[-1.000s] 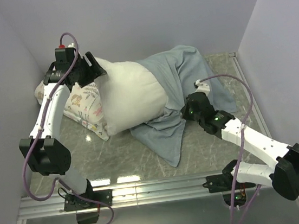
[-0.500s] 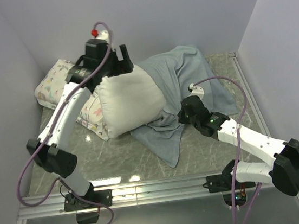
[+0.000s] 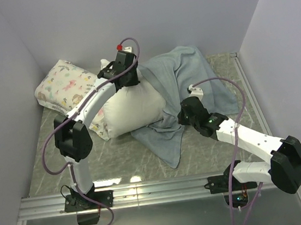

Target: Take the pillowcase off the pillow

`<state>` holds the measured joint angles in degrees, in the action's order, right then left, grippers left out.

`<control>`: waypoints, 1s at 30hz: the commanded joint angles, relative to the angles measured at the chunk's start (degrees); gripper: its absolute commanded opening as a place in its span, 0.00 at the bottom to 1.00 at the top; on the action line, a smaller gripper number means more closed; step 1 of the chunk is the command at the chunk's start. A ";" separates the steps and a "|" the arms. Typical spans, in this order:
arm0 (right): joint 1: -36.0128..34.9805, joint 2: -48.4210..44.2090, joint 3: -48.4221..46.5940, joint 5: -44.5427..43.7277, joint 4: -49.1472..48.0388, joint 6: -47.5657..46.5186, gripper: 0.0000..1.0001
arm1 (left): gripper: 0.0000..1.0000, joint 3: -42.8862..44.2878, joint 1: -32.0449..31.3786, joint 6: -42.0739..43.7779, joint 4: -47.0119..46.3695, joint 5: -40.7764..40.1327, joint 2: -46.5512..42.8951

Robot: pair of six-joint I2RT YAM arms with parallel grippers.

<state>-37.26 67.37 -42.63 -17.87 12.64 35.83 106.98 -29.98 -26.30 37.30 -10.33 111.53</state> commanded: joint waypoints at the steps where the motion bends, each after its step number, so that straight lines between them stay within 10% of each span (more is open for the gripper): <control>1: -0.27 -1.36 -1.40 -0.50 3.26 -1.73 0.00 | 0.00 -5.72 -0.43 -1.90 -0.03 0.22 -1.74; 4: -0.27 -1.81 -5.34 -0.94 5.54 -4.18 0.06 | 0.00 -9.41 -1.57 -0.86 -2.91 -0.04 -5.52; 9: 0.51 -0.32 -21.68 -4.89 12.57 -10.68 0.65 | 0.00 -15.73 -5.52 0.72 -7.76 -1.97 -12.90; 13: 2.62 5.02 -33.72 -7.70 14.34 -15.26 0.77 | 0.00 -19.17 -9.39 4.15 -11.54 -4.60 -16.51; 25: 8.51 35.87 -60.11 -5.86 27.69 -24.68 0.82 | 0.00 -21.02 -14.58 5.12 -11.99 -10.59 -17.83; 30: 10.62 40.20 -62.22 -8.67 29.55 -22.57 0.59 | 0.00 -19.79 -15.72 4.68 -10.58 -11.90 -18.10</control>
<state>-28.93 108.40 -100.86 -23.77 36.97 13.61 86.43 -44.01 -22.15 25.91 -21.65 95.50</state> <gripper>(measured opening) 0.637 0.042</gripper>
